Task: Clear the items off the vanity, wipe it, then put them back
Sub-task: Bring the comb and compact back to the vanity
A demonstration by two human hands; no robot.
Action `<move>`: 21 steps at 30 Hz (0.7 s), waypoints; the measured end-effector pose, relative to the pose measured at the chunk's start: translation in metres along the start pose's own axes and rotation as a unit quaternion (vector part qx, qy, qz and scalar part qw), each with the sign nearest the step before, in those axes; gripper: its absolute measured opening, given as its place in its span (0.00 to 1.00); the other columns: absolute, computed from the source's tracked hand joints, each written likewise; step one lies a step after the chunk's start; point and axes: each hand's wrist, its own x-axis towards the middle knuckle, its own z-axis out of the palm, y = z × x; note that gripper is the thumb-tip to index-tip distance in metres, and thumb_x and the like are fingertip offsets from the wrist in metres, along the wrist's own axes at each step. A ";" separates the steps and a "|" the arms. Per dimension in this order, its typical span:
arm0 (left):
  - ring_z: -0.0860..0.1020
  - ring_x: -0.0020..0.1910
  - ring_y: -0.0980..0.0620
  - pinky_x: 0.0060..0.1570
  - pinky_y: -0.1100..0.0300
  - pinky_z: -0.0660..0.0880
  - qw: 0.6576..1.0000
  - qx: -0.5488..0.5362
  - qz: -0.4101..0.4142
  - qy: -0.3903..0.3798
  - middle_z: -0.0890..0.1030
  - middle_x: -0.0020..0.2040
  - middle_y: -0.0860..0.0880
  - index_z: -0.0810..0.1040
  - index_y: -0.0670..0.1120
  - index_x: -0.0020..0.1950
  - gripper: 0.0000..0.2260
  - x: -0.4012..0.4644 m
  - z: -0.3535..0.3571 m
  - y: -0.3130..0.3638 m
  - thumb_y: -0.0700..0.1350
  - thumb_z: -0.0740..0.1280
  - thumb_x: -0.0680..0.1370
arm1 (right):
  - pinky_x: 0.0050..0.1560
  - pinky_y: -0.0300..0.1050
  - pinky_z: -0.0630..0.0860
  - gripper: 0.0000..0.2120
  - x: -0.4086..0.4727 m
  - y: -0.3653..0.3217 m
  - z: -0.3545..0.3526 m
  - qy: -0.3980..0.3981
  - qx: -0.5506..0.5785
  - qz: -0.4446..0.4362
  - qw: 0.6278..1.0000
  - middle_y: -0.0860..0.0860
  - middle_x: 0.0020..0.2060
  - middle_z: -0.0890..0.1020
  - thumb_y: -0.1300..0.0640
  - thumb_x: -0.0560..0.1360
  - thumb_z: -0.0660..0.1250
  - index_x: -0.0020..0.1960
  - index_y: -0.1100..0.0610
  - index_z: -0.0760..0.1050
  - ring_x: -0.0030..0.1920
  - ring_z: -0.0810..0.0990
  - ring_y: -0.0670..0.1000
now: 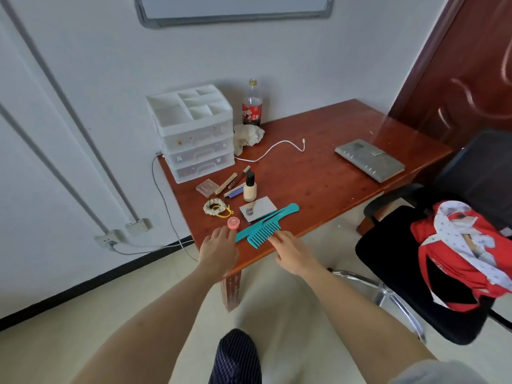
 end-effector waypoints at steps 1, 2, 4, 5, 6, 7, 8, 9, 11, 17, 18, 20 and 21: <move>0.65 0.69 0.48 0.65 0.52 0.66 1.000 -0.005 -0.002 -0.001 0.67 0.70 0.48 0.61 0.49 0.71 0.21 0.015 0.003 -0.005 0.51 0.57 0.79 | 0.65 0.50 0.68 0.24 0.013 0.006 0.003 -0.012 -0.008 -0.005 1.000 0.56 0.68 0.67 0.58 0.75 0.63 0.70 0.57 0.63 0.69 0.64 0.56; 0.65 0.69 0.48 0.65 0.52 0.66 1.000 -0.007 -0.003 -0.002 0.67 0.71 0.48 0.61 0.49 0.71 0.21 0.031 0.005 -0.009 0.51 0.59 0.79 | 0.66 0.51 0.67 0.26 0.025 0.011 0.004 -0.025 -0.017 -0.014 0.999 0.56 0.69 0.66 0.58 0.75 0.64 0.71 0.57 0.62 0.70 0.62 0.56; 0.63 0.70 0.47 0.66 0.52 0.66 1.000 -0.012 0.007 -0.007 0.65 0.72 0.47 0.62 0.48 0.71 0.22 0.059 0.007 -0.017 0.50 0.60 0.78 | 0.68 0.51 0.62 0.30 0.048 0.022 0.006 -0.052 -0.030 -0.045 0.997 0.55 0.72 0.62 0.54 0.74 0.65 0.73 0.57 0.59 0.72 0.58 0.55; 0.63 0.70 0.47 0.65 0.52 0.67 1.000 -0.011 0.017 -0.009 0.65 0.72 0.46 0.62 0.47 0.71 0.23 0.073 0.008 -0.019 0.50 0.61 0.78 | 0.69 0.52 0.59 0.32 0.059 0.028 0.007 -0.069 -0.035 -0.064 0.995 0.54 0.73 0.60 0.52 0.73 0.66 0.74 0.56 0.58 0.73 0.56 0.55; 0.64 0.69 0.47 0.63 0.53 0.69 0.999 -0.006 0.031 -0.010 0.66 0.71 0.46 0.62 0.46 0.71 0.22 0.085 0.008 -0.019 0.50 0.61 0.78 | 0.70 0.52 0.56 0.35 0.066 0.033 0.006 -0.089 -0.037 -0.077 0.992 0.53 0.74 0.58 0.49 0.72 0.66 0.74 0.55 0.56 0.74 0.54 0.55; 0.66 0.68 0.47 0.61 0.54 0.70 0.999 -0.002 0.046 -0.007 0.67 0.70 0.46 0.63 0.45 0.70 0.22 0.097 0.009 -0.018 0.49 0.61 0.78 | 0.71 0.53 0.53 0.37 0.074 0.037 0.006 -0.104 -0.039 -0.082 0.990 0.52 0.75 0.56 0.46 0.72 0.66 0.75 0.54 0.54 0.74 0.52 0.55; 0.66 0.67 0.47 0.60 0.55 0.71 0.998 -0.001 0.063 -0.006 0.68 0.68 0.46 0.64 0.45 0.70 0.21 0.110 0.010 -0.015 0.48 0.61 0.78 | 0.71 0.54 0.51 0.39 0.080 0.042 0.006 -0.114 -0.043 -0.086 0.989 0.52 0.75 0.55 0.44 0.71 0.67 0.75 0.53 0.53 0.75 0.50 0.55; 0.67 0.66 0.47 0.60 0.55 0.71 0.997 -0.009 0.079 -0.009 0.69 0.68 0.46 0.64 0.44 0.69 0.21 0.120 0.011 -0.012 0.48 0.60 0.78 | 0.71 0.54 0.50 0.41 0.086 0.045 0.006 -0.120 -0.045 -0.091 0.988 0.52 0.76 0.54 0.42 0.71 0.67 0.76 0.53 0.52 0.75 0.50 0.55; 0.68 0.65 0.47 0.60 0.55 0.71 0.994 -0.026 0.107 -0.022 0.70 0.67 0.46 0.64 0.44 0.69 0.20 0.137 0.016 -0.004 0.48 0.60 0.78 | 0.71 0.54 0.51 0.44 0.092 0.049 0.010 -0.119 -0.043 -0.107 0.986 0.52 0.75 0.54 0.40 0.69 0.68 0.76 0.53 0.51 0.74 0.50 0.55; 0.70 0.63 0.48 0.57 0.56 0.71 0.989 -0.006 0.140 -0.037 0.71 0.64 0.47 0.65 0.44 0.67 0.20 0.167 0.033 0.009 0.48 0.63 0.77 | 0.70 0.56 0.54 0.46 0.103 0.061 0.015 -0.108 -0.050 -0.146 0.982 0.56 0.72 0.58 0.34 0.66 0.68 0.75 0.54 0.54 0.72 0.54 0.57; 0.70 0.63 0.48 0.57 0.56 0.71 0.989 -0.004 0.140 -0.038 0.71 0.63 0.47 0.65 0.44 0.66 0.21 0.169 0.035 0.009 0.49 0.64 0.76 | 0.70 0.57 0.54 0.46 0.104 0.063 0.016 -0.111 -0.053 -0.152 0.981 0.57 0.72 0.59 0.33 0.66 0.68 0.75 0.53 0.54 0.72 0.55 0.57; 0.70 0.61 0.48 0.56 0.56 0.71 0.989 0.000 0.142 -0.041 0.72 0.62 0.46 0.66 0.44 0.65 0.20 0.173 0.036 0.009 0.48 0.65 0.76 | 0.68 0.57 0.56 0.47 0.108 0.067 0.018 -0.112 -0.068 -0.167 0.977 0.57 0.70 0.61 0.32 0.65 0.67 0.75 0.53 0.54 0.70 0.57 0.58; 0.70 0.61 0.48 0.56 0.56 0.71 0.989 0.002 0.143 -0.041 0.72 0.61 0.46 0.67 0.44 0.63 0.18 0.175 0.037 0.010 0.48 0.65 0.76 | 0.67 0.57 0.57 0.46 0.109 0.070 0.018 -0.110 -0.072 -0.173 0.976 0.57 0.69 0.62 0.31 0.65 0.66 0.74 0.53 0.55 0.70 0.58 0.58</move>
